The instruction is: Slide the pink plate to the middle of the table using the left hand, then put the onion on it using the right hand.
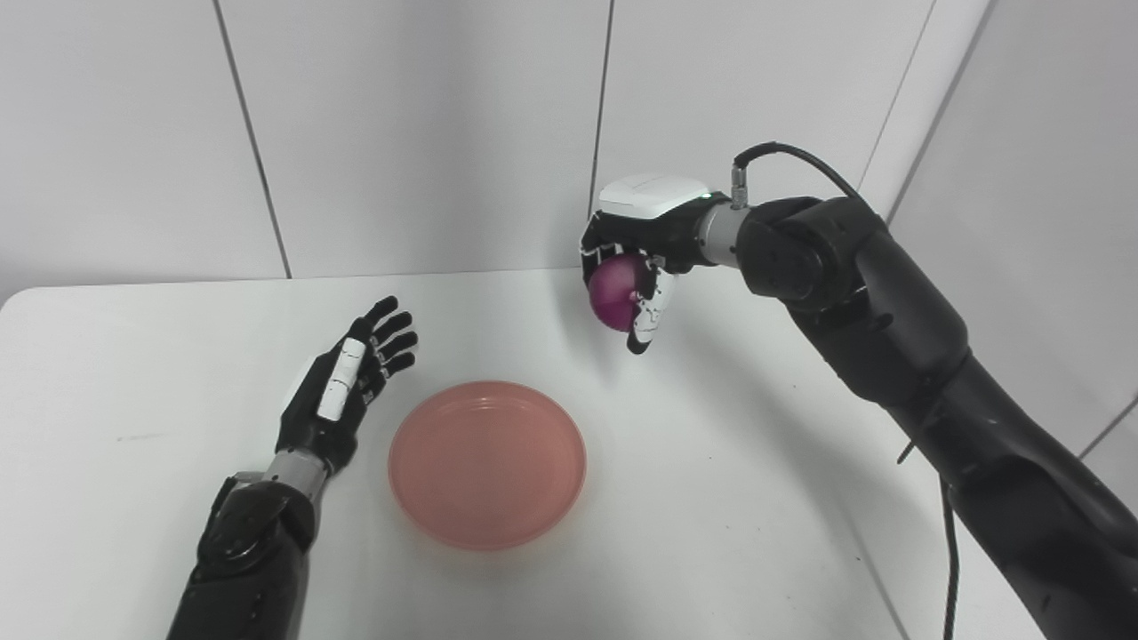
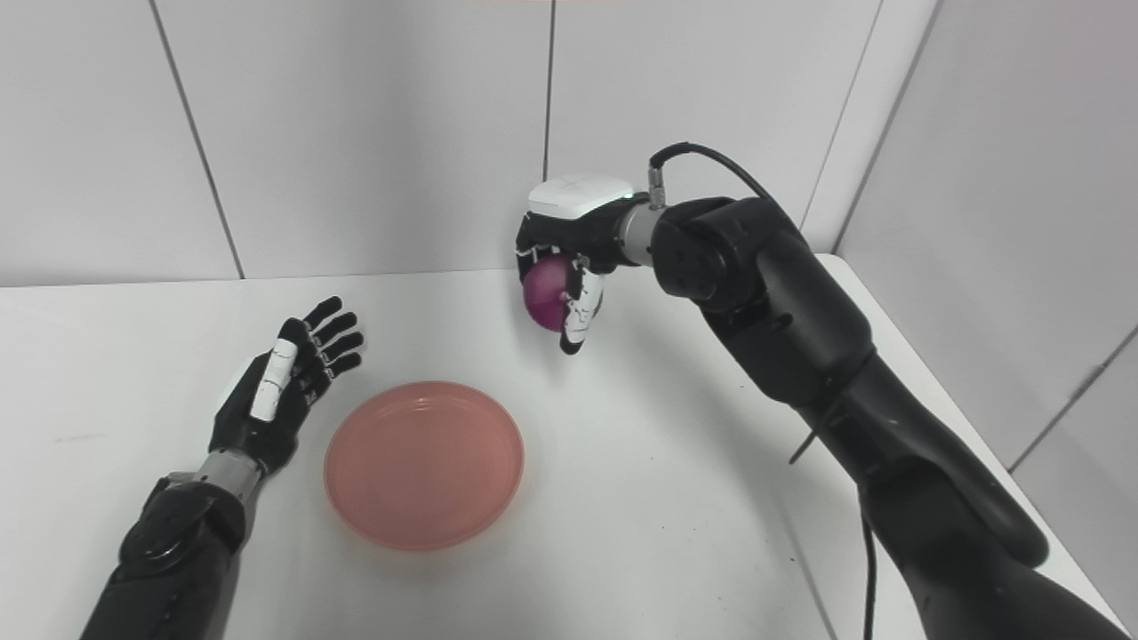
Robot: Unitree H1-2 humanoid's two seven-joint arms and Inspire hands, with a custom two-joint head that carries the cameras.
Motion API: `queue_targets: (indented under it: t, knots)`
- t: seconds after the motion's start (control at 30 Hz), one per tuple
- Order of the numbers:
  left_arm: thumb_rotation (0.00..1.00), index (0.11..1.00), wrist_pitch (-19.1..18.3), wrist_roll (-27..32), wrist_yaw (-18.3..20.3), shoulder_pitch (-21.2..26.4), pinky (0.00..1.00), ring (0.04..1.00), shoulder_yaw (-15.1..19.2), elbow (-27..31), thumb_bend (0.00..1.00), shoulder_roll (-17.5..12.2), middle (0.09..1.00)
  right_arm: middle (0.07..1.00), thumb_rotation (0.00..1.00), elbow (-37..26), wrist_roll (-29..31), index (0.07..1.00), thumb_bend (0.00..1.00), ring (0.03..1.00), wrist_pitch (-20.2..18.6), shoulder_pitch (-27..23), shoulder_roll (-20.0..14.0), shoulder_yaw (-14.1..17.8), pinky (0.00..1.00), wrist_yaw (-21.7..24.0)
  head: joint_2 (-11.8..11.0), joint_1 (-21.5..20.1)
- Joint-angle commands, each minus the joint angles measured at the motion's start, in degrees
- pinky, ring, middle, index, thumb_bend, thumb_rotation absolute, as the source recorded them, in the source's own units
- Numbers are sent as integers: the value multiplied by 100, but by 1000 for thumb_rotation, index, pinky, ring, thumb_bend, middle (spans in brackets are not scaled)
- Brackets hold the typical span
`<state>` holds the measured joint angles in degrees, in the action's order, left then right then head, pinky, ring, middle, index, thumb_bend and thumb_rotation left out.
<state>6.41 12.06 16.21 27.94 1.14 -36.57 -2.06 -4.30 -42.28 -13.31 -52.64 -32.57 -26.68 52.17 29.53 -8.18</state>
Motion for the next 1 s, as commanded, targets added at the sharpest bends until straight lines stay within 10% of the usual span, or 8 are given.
queue_targets:
  t: [0.0, 0.77, 0.97]
  knots:
    - [832, 878, -339, -159, -102, -617, 866, 876, -114, -493, 827, 138, 895, 440, 1, -252, -101, 494, 531, 318, 157, -410, 113, -6, 244, -18, -3, 116]
    - [841, 888, -389, -311, -339, -623, 882, 894, -172, -445, 805, 416, 907, 492, 0, -613, 25, 490, 530, 477, 733, 35, 753, -362, 403, -49, 20, 836]
    - [844, 889, -391, -329, -355, -632, 880, 889, -194, -436, 817, 413, 909, 434, 0, -405, 21, 510, 530, 402, 937, 247, 852, -447, 317, -104, 58, 827]
